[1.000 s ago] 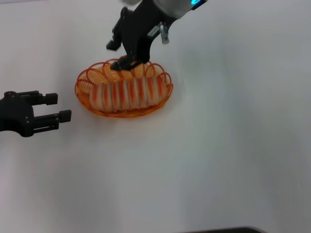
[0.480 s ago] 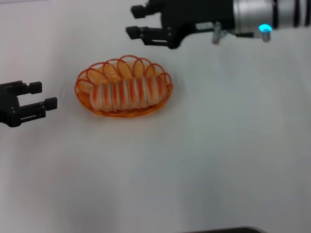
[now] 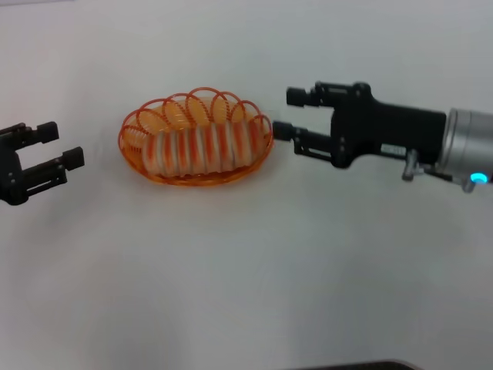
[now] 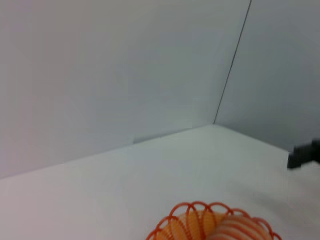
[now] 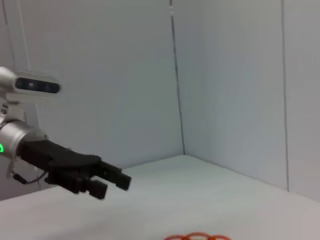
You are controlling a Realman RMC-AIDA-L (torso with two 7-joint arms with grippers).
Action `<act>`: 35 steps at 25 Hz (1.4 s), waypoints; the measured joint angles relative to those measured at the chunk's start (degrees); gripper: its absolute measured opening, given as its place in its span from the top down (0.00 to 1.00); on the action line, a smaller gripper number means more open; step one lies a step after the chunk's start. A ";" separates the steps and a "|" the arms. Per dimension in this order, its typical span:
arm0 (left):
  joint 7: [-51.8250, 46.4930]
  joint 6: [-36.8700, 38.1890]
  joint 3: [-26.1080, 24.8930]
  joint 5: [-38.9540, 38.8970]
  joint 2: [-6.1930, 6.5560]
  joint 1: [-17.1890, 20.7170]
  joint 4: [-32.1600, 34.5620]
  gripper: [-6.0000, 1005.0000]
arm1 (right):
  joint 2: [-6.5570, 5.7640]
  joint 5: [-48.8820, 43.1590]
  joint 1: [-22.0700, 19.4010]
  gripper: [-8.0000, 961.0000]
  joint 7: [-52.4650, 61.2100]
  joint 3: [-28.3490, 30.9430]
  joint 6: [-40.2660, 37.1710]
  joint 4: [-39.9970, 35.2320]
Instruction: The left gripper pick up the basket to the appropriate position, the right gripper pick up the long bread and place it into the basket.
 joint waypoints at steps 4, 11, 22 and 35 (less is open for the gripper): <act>4.08 1.15 -3.14 -1.25 -0.14 1.99 -3.67 0.35 | -0.09 3.93 -2.38 0.40 -6.45 0.29 -0.14 6.04; 5.09 1.45 -4.38 -3.37 -1.19 4.60 -5.01 0.30 | -0.12 7.65 -3.09 0.39 -10.84 0.96 1.24 11.20; 6.79 1.24 -4.30 -3.50 -1.60 5.02 -6.28 0.15 | -0.11 7.74 -2.77 0.06 -13.31 1.96 1.79 12.29; 7.30 1.28 -4.26 -3.50 -1.90 4.74 -6.47 0.12 | -0.08 7.79 -2.41 0.04 -13.37 1.86 1.89 12.45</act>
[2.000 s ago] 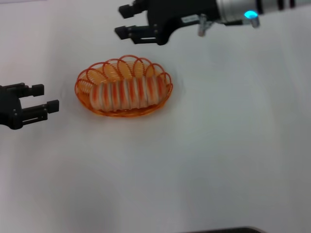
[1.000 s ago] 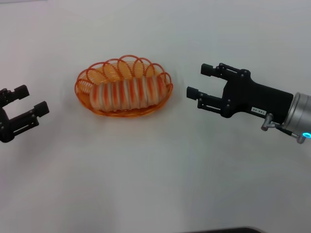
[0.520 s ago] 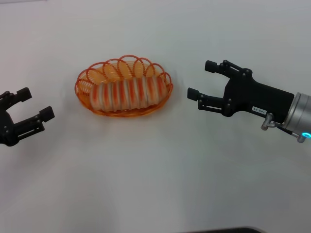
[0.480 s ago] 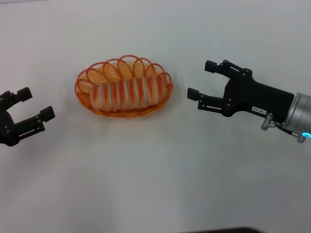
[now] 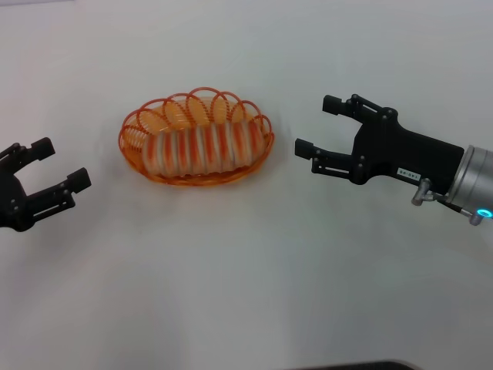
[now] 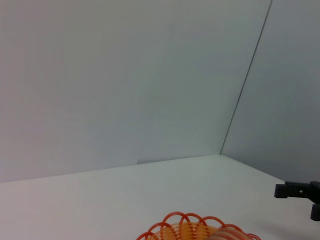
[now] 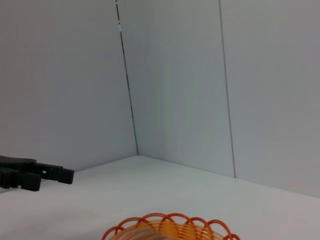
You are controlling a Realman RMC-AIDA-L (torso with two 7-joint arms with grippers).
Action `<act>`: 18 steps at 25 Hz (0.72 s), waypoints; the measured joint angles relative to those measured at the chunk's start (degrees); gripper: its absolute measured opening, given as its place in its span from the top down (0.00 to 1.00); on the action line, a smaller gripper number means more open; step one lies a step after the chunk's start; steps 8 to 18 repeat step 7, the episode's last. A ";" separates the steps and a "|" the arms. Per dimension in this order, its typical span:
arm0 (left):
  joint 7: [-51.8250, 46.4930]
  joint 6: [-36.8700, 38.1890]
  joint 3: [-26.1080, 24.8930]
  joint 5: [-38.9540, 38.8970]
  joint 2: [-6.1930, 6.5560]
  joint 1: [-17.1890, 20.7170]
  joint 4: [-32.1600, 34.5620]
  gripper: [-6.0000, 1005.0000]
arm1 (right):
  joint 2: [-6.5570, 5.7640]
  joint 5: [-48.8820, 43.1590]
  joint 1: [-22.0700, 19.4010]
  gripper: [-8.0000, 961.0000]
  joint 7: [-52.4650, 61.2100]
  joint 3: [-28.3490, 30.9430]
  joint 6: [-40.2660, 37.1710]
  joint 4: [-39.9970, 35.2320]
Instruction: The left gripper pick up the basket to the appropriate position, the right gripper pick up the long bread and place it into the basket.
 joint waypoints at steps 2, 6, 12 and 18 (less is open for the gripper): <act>0.00 0.18 0.00 0.00 -0.05 0.06 0.00 0.12 | 0.01 0.00 0.15 0.04 0.00 -0.17 0.00 0.04; 0.00 0.31 -0.01 0.01 -0.11 0.27 0.00 0.12 | 0.01 0.00 0.41 0.04 -0.01 -0.35 0.00 0.17; 0.01 0.33 -0.02 0.01 -0.11 0.29 0.00 0.12 | 0.01 -0.01 0.48 0.04 -0.01 -0.36 0.00 0.31; 0.01 0.33 -0.02 0.01 -0.11 0.29 0.00 0.12 | 0.01 -0.01 0.48 0.04 -0.01 -0.36 0.00 0.31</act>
